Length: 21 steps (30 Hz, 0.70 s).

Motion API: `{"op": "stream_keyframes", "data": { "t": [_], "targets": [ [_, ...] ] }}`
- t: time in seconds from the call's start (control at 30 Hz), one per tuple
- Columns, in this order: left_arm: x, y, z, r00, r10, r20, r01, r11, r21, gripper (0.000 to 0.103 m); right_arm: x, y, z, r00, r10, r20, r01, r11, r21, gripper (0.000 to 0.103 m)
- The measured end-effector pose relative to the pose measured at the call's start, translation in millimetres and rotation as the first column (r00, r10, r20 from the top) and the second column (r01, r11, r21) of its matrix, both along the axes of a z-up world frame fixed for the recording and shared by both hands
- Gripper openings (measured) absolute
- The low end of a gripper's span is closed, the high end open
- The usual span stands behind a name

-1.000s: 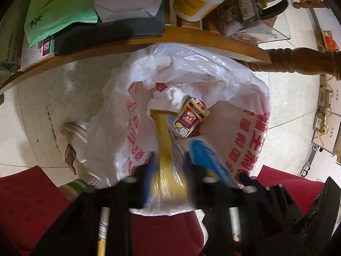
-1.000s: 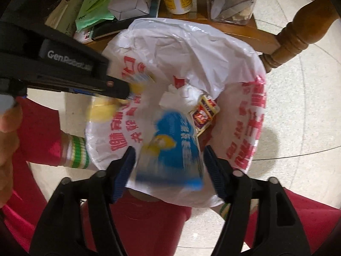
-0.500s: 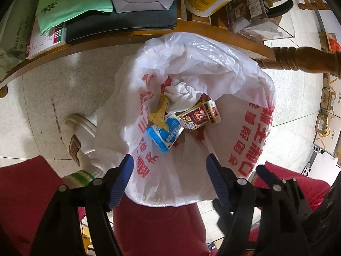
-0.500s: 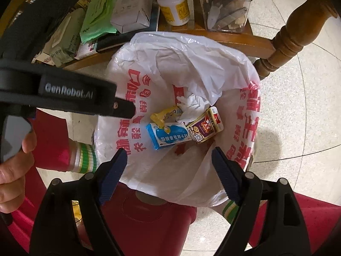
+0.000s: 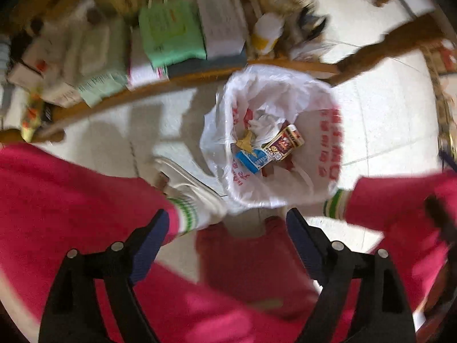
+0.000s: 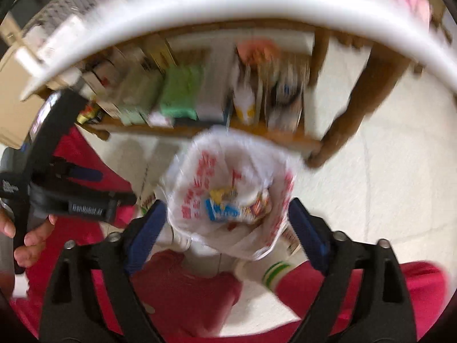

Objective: Collect trash
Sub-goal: 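Raise both tools back up to the table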

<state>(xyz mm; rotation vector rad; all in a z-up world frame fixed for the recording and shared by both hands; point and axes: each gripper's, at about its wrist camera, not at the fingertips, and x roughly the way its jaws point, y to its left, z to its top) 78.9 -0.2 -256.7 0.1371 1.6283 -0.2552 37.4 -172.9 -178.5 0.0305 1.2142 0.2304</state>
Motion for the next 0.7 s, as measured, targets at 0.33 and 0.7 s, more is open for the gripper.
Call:
{"op": "stream_keyframes", "data": {
  "t": [0.33, 0.7],
  "targets": [
    [31.9, 51.2, 208.4, 0.936, 0.038, 0.35, -0.032, 0.999, -0.022, 0.095, 24.4, -1.6, 185.8, 0.936, 0.162, 0.311, -0.155, 0.987, -0.048, 0.096],
    [90.2, 77.8, 300.1, 0.924, 0.101, 0.37, -0.087, 0.995, -0.054, 0.095, 78.0, -3.7, 282.5, 0.885, 0.204, 0.419, -0.223, 0.975, -0.004, 0.096]
  ]
}}
